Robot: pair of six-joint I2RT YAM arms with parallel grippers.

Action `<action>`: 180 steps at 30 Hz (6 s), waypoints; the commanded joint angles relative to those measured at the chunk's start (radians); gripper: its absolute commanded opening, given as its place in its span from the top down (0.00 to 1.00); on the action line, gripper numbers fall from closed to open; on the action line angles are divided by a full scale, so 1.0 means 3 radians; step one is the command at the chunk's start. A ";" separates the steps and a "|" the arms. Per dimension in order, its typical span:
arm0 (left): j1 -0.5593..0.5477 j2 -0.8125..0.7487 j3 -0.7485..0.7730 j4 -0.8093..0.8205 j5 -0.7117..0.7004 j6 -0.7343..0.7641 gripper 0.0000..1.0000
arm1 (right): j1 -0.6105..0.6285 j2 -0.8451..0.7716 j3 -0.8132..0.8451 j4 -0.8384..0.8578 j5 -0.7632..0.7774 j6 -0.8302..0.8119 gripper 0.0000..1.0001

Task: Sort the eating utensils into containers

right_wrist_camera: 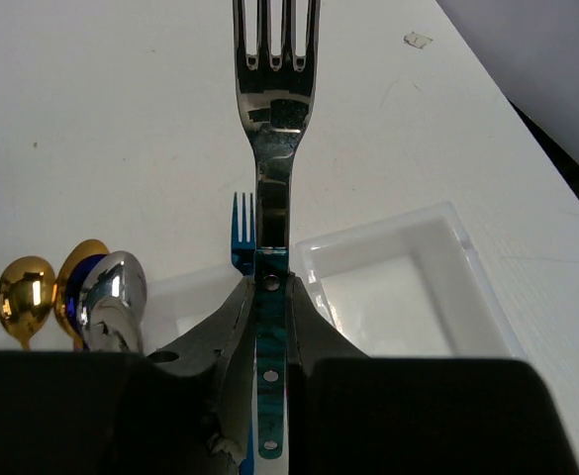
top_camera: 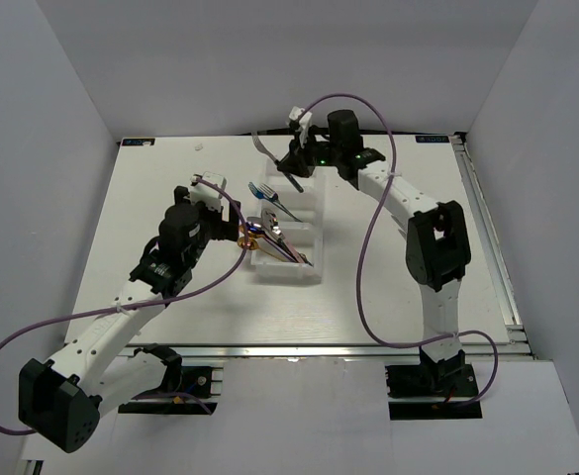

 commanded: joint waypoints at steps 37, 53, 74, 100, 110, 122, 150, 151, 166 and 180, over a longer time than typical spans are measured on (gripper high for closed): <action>0.0032 -0.0207 0.0028 0.0022 0.0235 -0.0098 0.02 | -0.0211 -0.0881 -0.0798 -0.1227 0.0657 -0.0723 0.11; 0.0027 -0.0330 0.0064 0.0011 0.0598 -0.0287 0.02 | -0.1567 -0.1587 -0.2076 -0.2049 0.1443 -0.1782 0.18; 0.0027 -0.0309 0.0049 0.0021 0.0619 -0.0282 0.02 | -0.2048 -0.0954 -0.2036 -0.1798 0.1562 -0.1782 0.52; 0.0027 -0.0274 0.0043 0.0021 0.0588 -0.0272 0.02 | -0.2318 -0.0611 -0.1801 -0.1848 0.1481 -0.1731 0.61; 0.0027 -0.0263 0.0043 0.0021 0.0589 -0.0267 0.02 | -0.2487 -0.0473 -0.1622 -0.2033 0.1174 -0.1716 0.62; 0.0032 -0.0268 0.0043 0.0021 0.0588 -0.0267 0.02 | -0.2620 -0.0381 -0.1504 -0.1982 0.1225 -0.1604 0.61; 0.0027 -0.0258 0.0043 0.0016 0.0588 -0.0277 0.02 | -0.2784 -0.0284 -0.1299 -0.2053 0.1127 -0.1558 0.47; 0.0027 -0.0258 0.0043 0.0021 0.0588 -0.0272 0.02 | -0.2789 -0.0289 -0.1299 -0.2028 0.1143 -0.1552 0.48; 0.0027 -0.0268 0.0043 0.0021 0.0583 -0.0272 0.02 | -0.2866 -0.0243 -0.1320 -0.1869 0.1449 -0.1532 0.60; 0.0027 -0.0253 0.0043 0.0021 0.0594 -0.0277 0.02 | -0.2825 -0.0390 -0.1708 -0.1716 0.1552 -0.1711 0.55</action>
